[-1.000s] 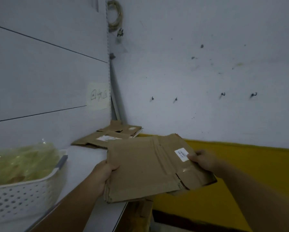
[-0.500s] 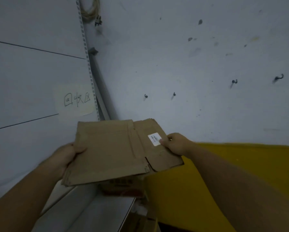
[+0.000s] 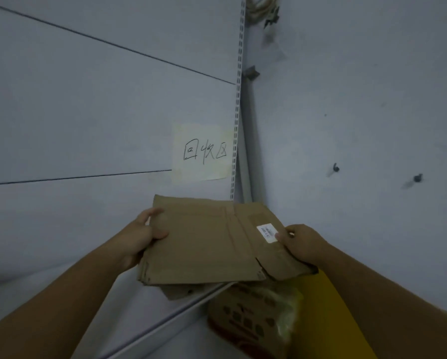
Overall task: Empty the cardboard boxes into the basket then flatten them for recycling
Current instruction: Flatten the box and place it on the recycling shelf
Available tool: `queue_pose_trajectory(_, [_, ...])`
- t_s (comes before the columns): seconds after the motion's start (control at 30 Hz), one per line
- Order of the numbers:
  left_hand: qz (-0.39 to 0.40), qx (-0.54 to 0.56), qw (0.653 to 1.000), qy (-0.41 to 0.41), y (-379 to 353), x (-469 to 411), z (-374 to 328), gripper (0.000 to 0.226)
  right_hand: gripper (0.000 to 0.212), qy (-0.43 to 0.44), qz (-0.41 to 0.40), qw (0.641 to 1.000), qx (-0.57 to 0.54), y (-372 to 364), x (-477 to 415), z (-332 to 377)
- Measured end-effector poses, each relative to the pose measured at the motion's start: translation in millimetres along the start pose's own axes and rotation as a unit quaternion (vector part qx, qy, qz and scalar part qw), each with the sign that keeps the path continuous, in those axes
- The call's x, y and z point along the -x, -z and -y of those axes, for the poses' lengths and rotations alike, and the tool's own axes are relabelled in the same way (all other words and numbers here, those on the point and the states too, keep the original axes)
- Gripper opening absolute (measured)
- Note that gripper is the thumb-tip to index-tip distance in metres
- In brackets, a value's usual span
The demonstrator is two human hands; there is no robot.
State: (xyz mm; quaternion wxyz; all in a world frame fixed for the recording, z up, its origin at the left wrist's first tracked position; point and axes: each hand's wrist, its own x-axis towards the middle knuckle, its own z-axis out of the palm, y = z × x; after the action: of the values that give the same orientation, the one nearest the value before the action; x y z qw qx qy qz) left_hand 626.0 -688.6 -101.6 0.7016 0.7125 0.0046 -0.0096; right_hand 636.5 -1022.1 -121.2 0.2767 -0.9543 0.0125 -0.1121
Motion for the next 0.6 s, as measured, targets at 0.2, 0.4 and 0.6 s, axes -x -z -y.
queue_pose_trajectory(0.2, [-0.001, -0.017, 1.000, 0.023, -1.1, -60.5, 17.9, 0.029, 0.043, 0.037, 0.013, 0.998, 0.055, -6.3, -84.5, -13.0])
queue_pose_trajectory(0.4, [-0.099, -0.065, 0.993, 0.011, -16.5, -85.3, 28.1, 0.043, 0.044, 0.101, 0.049, 0.991, 0.078, -33.4, -154.5, -18.3])
queue_pose_trajectory(0.6, [-0.198, -0.540, 0.816, 0.061, -34.5, -99.7, 70.7, 0.044, 0.054, 0.214, 0.105, 0.965, 0.112, -80.6, -208.7, -19.3])
